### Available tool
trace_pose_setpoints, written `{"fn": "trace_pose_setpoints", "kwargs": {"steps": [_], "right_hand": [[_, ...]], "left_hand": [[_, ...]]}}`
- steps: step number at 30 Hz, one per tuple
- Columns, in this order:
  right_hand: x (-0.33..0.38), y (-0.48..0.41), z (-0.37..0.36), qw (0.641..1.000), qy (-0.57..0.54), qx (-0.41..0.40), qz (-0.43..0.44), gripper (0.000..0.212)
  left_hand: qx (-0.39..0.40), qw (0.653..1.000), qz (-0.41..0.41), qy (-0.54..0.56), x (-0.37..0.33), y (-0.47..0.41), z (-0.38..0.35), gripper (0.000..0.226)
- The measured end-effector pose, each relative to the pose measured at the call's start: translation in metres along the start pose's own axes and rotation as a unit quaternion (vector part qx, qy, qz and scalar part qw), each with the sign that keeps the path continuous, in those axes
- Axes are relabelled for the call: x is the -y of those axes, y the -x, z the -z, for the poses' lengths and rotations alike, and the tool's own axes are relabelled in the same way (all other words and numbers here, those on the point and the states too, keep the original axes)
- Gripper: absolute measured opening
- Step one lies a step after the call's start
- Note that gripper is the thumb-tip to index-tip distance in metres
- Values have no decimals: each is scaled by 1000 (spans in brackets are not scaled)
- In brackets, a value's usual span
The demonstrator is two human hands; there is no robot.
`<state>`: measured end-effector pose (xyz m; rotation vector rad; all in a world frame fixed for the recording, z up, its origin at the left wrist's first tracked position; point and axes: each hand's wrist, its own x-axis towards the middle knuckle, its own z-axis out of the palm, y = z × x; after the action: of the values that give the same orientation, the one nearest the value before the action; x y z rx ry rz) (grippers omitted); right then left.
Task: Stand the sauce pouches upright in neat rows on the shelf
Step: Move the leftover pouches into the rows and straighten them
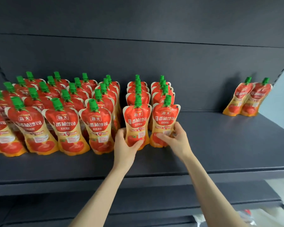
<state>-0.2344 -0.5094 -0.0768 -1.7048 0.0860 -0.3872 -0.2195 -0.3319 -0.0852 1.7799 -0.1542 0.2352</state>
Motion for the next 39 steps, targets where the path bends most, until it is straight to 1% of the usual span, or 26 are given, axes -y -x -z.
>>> {"fn": "trace_pose_setpoints", "kwargs": {"steps": [2, 4, 10, 15, 22, 27, 31, 34, 39], "right_hand": [[-8, 6, -1, 999, 32, -3, -15, 43], [-13, 9, -1, 998, 57, -17, -19, 42], [-8, 7, -4, 994, 97, -53, -16, 43], [-9, -2, -4, 992, 116, -39, -18, 42], [-9, -8, -3, 990, 135, -20, -20, 49], [-12, -7, -1, 990, 141, -17, -19, 46], [-13, -6, 0, 989, 144, -25, -11, 49], [-13, -6, 0, 990, 140, -29, -9, 45], [-15, -7, 1, 989, 142, -28, -6, 44]], "left_hand": [[-13, 1000, -13, -12, 4, 3, 0, 50], [-12, 999, -19, -26, 5, 2, 0, 46], [-10, 999, -19, -48, 6, -8, -1, 36], [-30, 997, -17, -68, 11, -17, -10, 42], [-26, 996, -10, -81, 14, -20, -14, 49], [-21, 996, -4, -92, 15, -20, -15, 54], [-46, 994, -1, -102, 14, -19, -16, 63], [-60, 992, -10, -107, 13, -17, -17, 60], [-51, 992, -23, -117, 14, -19, -17, 57]]}}
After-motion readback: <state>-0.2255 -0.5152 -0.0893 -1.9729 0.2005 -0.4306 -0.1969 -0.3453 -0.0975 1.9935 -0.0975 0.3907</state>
